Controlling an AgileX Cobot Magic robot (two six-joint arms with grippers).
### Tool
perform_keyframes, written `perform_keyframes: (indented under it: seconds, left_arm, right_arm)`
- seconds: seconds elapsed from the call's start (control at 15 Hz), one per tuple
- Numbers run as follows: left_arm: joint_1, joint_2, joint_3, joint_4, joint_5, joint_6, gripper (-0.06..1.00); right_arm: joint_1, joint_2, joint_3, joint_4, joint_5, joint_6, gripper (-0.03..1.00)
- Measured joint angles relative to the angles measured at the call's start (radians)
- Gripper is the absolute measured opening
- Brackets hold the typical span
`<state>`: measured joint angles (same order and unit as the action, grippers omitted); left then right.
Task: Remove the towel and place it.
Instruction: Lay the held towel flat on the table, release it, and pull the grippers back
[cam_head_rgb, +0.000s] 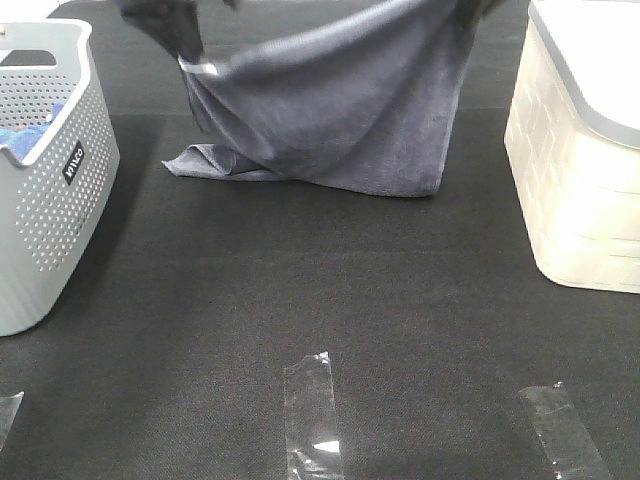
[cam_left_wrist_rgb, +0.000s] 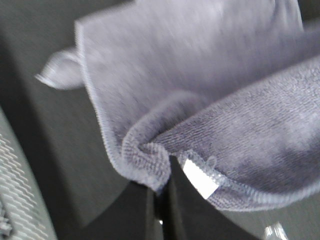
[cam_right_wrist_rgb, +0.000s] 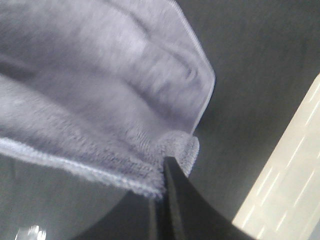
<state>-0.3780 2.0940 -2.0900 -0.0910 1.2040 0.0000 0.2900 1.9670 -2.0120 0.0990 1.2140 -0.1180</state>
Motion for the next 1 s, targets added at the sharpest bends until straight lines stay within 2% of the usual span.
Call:
perform_keyframes:
  seconds: [0.2,0.4,0.87,1.0]
  left_arm:
    - [-0.079,-0.006,0.145,0.001,0.001,0.0,0.01]
    - [-0.154,-0.111,0.368,0.027,0.001,0.0,0.01]
    - [-0.374,-0.343,0.726,0.025,0.006,-0.115,0.01]
    - [-0.441,-0.397,0.843,-0.012,0.006,-0.17,0.01]
  right_arm:
    - [0.0,-0.098,0.163,-0.003,0.0,0.0,0.0]
    - [0.0,-0.228,0.384,0.017,-0.001,0.004,0.0]
    - [0.0,-0.469,0.817,0.099,-0.002,0.004,0.0]
    - [0.0,-0.537,0.935,0.137,-0.002,0.004,0.0]
